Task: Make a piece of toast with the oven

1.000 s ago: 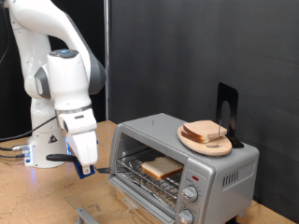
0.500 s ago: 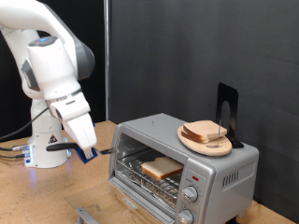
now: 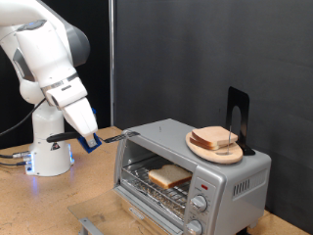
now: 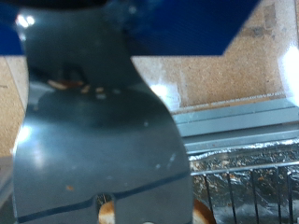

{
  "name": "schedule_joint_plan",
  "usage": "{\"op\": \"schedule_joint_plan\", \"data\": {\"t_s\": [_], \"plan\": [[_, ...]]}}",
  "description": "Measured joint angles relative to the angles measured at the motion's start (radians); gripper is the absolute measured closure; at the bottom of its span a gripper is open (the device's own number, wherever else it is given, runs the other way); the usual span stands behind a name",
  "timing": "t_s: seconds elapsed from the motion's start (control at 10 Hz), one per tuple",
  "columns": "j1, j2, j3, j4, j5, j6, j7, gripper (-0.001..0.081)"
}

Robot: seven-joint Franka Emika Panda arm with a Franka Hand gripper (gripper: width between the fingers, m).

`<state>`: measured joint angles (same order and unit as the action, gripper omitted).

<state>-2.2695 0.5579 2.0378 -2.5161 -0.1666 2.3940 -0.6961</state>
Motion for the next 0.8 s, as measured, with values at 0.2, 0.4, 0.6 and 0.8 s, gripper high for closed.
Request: {"op": "schedule_joint_plan", "data": {"t_s": [0.2,0.4,0.6,0.8], "plan": [[0.034,0.036,0.005,0.002,0.05,-0.038,-0.021,0.0402],[0.053,0.074,0.056,-0.01,0.097,-0.048,0.043,0.0402],[0.046,0.078,0.15,-0.035,0.097,-0.055,0.174,0.0402],[0.017,0.069,0.272,-0.065,0.076,-0.054,0.372,0.0402]]}}
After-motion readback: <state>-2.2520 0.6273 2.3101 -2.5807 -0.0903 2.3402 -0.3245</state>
